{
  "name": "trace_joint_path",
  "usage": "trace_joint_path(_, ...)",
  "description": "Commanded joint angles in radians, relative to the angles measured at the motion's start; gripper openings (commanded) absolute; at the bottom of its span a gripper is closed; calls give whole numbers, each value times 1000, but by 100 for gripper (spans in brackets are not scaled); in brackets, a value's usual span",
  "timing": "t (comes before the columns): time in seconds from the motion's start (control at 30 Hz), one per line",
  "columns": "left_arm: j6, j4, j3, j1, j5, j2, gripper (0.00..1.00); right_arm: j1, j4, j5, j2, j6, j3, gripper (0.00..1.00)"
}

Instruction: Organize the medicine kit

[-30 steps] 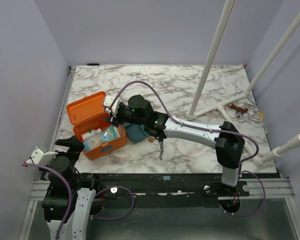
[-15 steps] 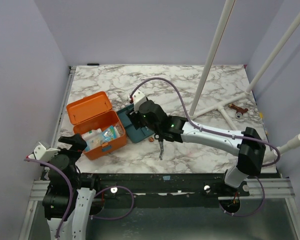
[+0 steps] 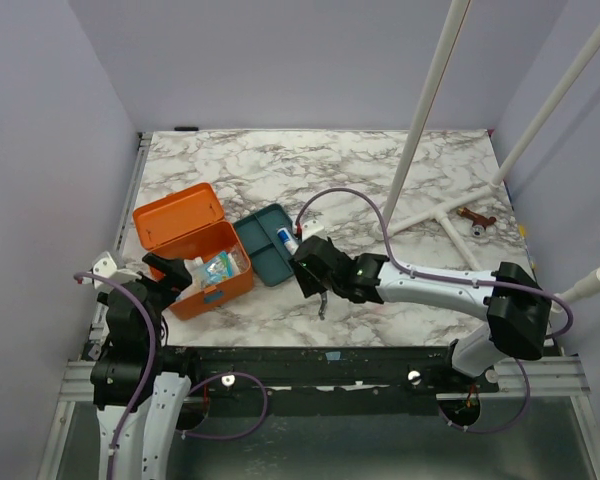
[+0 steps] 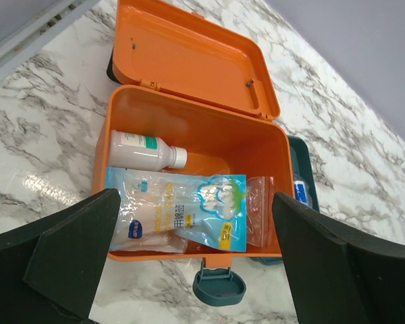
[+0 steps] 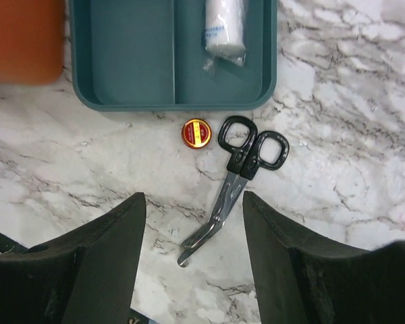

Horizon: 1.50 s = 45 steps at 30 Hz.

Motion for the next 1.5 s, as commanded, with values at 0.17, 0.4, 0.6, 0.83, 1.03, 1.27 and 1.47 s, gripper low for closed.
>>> trace_joint_path(0.17, 53, 46, -11, -1, 106, 54, 99, 0, 57, -59, 111, 116, -57, 58)
trace_joint_path(0.4, 54, 49, -13, -1, 106, 44, 98, -10, 114, -76, 237, 150, -25, 56)
trace_joint_path(0.6, 54, 50, -13, -1, 108, 40, 98, -32, 138, -70, 293, 174, -13, 55)
trace_joint_path(0.83, 56, 52, -15, -1, 111, 40, 99, -64, 148, -48, 330, 199, -7, 54)
trace_joint_path(1.03, 56, 53, -16, -1, 113, 43, 98, -75, 154, -31, 356, 199, 6, 51)
trace_joint_path(1.27, 56, 53, -16, -1, 115, 43, 98, -76, 150, -16, 373, 196, 13, 45)
trace_joint_path(1.47, 56, 54, -16, -1, 114, 44, 98, -76, 144, 12, 382, 193, 7, 32)
